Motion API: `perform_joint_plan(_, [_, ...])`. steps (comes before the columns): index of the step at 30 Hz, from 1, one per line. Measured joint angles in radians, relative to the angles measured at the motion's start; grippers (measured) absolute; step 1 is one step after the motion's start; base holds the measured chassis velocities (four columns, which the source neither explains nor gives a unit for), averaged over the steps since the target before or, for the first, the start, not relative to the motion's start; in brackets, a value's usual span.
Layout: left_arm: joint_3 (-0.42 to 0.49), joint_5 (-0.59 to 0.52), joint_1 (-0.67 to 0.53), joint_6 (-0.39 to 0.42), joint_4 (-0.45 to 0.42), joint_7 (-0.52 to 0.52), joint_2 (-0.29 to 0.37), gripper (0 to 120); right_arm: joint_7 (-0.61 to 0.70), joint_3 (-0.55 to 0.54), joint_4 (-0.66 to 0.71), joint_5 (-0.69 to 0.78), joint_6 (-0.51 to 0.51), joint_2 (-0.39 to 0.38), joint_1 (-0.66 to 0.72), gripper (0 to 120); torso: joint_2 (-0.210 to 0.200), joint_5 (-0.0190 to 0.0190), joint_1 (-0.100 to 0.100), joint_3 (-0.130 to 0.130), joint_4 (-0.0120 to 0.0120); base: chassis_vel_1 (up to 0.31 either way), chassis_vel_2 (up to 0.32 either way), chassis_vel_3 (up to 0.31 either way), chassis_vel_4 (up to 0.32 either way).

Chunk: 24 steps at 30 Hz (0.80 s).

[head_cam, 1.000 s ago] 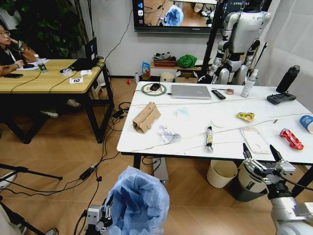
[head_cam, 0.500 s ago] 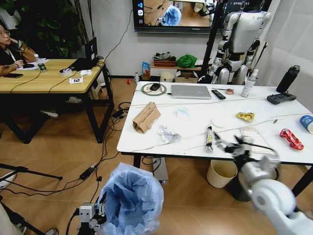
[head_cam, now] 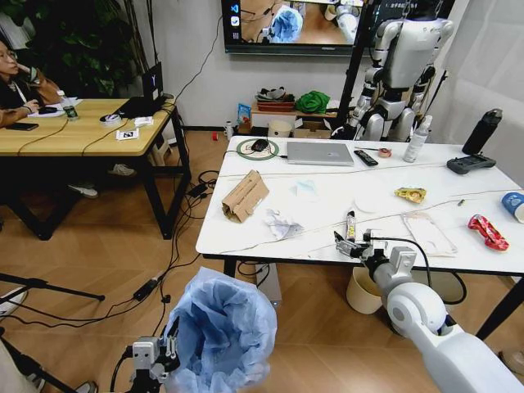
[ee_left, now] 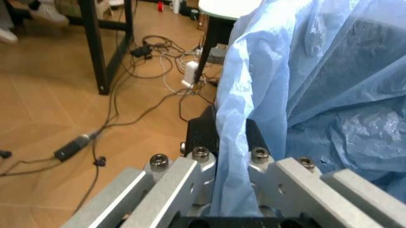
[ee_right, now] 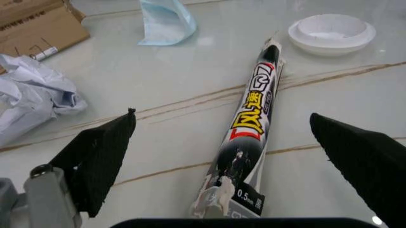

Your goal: Pick up the trash bin and place the trash from the table into it.

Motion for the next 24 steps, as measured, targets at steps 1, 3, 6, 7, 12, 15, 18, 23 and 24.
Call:
perform_joint_plan(1, [0.001,-0.003,0.000,0.001,0.000,0.000,0.000,0,0.000,-0.005,-0.004,0.002,-0.001,-0.002,0.004,100,0.000,-0.0001,0.000,0.000,0.0000,0.000,0.000,0.000,0.000])
perform_joint_plan(3, [0.001,-0.006,0.000,0.002,0.000,0.000,0.000,0,0.000,-0.012,-0.011,0.005,-0.002,-0.005,0.011,100,0.000,0.0001,0.000,0.000,0.0000,0.000,0.000,0.000,0.000])
perform_joint_plan(6, [0.003,-0.027,0.004,0.010,0.000,0.000,0.002,0,-0.005,-0.032,-0.037,0.008,0.008,-0.007,0.029,92,0.000,0.0002,0.000,0.000,0.0000,0.000,0.000,0.000,0.000])
perform_joint_plan(7, [0.005,-0.035,0.005,0.013,0.000,0.000,0.003,0,-0.009,-0.034,-0.042,0.008,0.011,-0.007,0.032,88,0.000,0.0002,0.000,0.000,0.0000,0.000,0.000,0.000,0.000])
perform_joint_plan(12, [0.007,-0.054,0.006,0.021,0.000,-0.001,0.007,0,-0.020,-0.034,-0.052,0.006,0.015,-0.005,0.030,72,0.000,0.0001,0.000,0.000,0.0000,0.000,0.000,0.000,0.000])
perform_joint_plan(15, [0.006,-0.054,0.004,0.021,0.005,-0.001,0.010,0,-0.024,-0.031,-0.055,0.003,0.015,-0.003,0.025,63,0.000,0.0001,0.000,0.000,0.0000,0.000,0.000,0.000,0.000])
perform_joint_plan(18, [0.006,-0.053,0.000,0.021,0.009,-0.001,0.012,0,-0.027,-0.021,-0.057,-0.001,0.015,-0.002,0.020,51,0.000,0.0001,0.000,0.000,0.0000,0.000,0.000,0.000,0.000])
perform_joint_plan(23, [0.008,-0.054,-0.002,0.021,0.009,-0.001,0.012,0,-0.028,-0.017,-0.062,-0.004,0.013,-0.006,0.019,32,0.000,0.0001,0.000,0.000,0.0000,0.000,0.000,0.000,0.000])
perform_joint_plan(24, [0.008,-0.054,-0.002,0.021,0.009,-0.001,0.012,0,-0.028,-0.017,-0.063,-0.004,0.011,-0.006,0.019,29,0.000,0.0001,0.000,0.000,0.0000,0.000,0.000,0.000,0.000])
